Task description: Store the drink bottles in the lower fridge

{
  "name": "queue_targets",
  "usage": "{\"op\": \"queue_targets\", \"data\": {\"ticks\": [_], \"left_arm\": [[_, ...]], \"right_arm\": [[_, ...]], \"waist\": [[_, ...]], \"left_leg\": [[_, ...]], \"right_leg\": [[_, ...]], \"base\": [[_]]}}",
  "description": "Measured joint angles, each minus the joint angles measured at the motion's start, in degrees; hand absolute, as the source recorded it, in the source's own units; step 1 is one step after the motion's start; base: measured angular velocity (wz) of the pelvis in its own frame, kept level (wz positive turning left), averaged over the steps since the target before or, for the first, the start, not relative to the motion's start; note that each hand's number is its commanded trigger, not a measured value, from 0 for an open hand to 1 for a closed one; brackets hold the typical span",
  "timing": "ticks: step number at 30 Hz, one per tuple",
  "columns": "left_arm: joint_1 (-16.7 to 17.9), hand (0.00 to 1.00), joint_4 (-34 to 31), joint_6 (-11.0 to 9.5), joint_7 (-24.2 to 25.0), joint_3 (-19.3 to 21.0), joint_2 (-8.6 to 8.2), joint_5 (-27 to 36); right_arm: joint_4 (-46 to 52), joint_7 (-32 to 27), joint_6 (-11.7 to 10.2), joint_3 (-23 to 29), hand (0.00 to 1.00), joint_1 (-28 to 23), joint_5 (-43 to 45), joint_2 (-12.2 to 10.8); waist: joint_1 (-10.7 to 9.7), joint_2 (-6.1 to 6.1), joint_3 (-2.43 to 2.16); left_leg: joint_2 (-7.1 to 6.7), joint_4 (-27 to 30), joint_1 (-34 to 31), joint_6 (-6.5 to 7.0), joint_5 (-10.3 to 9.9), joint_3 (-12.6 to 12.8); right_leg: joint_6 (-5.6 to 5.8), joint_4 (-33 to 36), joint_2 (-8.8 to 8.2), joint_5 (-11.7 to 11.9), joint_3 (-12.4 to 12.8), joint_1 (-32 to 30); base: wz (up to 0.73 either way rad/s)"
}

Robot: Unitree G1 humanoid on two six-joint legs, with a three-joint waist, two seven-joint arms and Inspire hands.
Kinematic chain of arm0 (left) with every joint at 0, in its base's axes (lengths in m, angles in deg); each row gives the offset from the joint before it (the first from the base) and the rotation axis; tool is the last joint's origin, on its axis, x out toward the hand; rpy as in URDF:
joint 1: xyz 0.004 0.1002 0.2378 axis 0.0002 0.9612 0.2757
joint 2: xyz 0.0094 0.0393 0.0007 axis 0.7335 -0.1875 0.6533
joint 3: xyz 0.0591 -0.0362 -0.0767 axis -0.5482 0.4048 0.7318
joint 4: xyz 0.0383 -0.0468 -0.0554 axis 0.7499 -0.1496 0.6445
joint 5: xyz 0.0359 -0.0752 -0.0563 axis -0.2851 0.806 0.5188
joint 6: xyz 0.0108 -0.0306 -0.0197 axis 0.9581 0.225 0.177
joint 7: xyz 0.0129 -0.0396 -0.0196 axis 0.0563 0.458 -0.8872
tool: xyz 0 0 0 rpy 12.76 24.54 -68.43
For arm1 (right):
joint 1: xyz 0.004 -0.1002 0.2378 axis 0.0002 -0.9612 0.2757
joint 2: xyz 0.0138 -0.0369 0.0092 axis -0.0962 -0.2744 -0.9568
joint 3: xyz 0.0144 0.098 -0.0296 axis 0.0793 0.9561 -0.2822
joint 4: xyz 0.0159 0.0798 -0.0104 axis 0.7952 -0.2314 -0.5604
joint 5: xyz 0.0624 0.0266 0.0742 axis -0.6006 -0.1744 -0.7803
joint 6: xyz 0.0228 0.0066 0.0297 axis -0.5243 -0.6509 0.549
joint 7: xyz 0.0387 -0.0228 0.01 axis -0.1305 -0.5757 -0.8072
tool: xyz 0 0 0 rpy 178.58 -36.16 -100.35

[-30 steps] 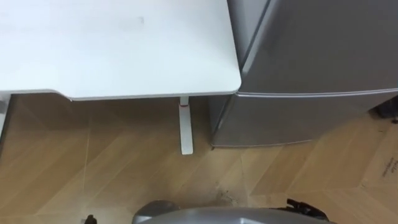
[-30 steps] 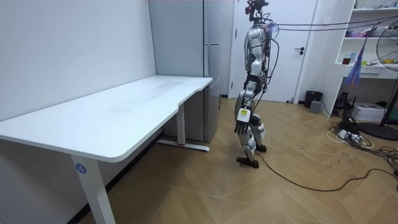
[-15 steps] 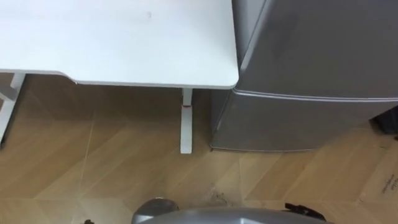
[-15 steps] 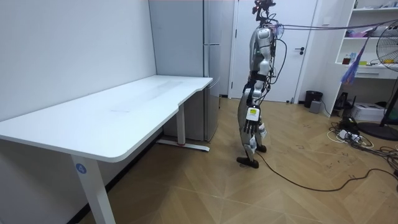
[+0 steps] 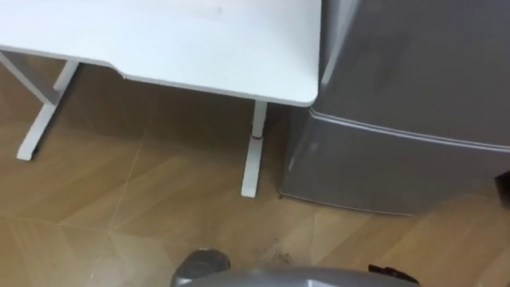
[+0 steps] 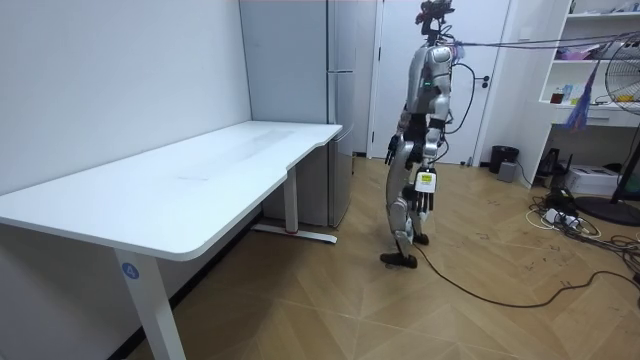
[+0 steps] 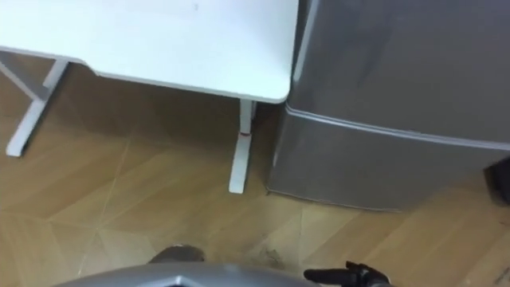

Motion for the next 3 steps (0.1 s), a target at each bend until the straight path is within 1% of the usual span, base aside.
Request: {"op": "queue_targets", "data": {"ticks": [3], "left_arm": [[0.1,0.0,0.0,0.0,-0.1,0.1,0.11,0.0]], "right_arm": [[0.0,-0.1,0.0,0.1,0.0,0.0,0.0,-0.1]], "waist": [[-0.2,-0.03,0.03]], "left_leg": [[-0.45,-0.3,0.3,0.02,0.0,0.3]], "right_leg": [[0.1,-0.3,-0.15,-0.1,0.2,0.9]], "base": [[0.11]]}}
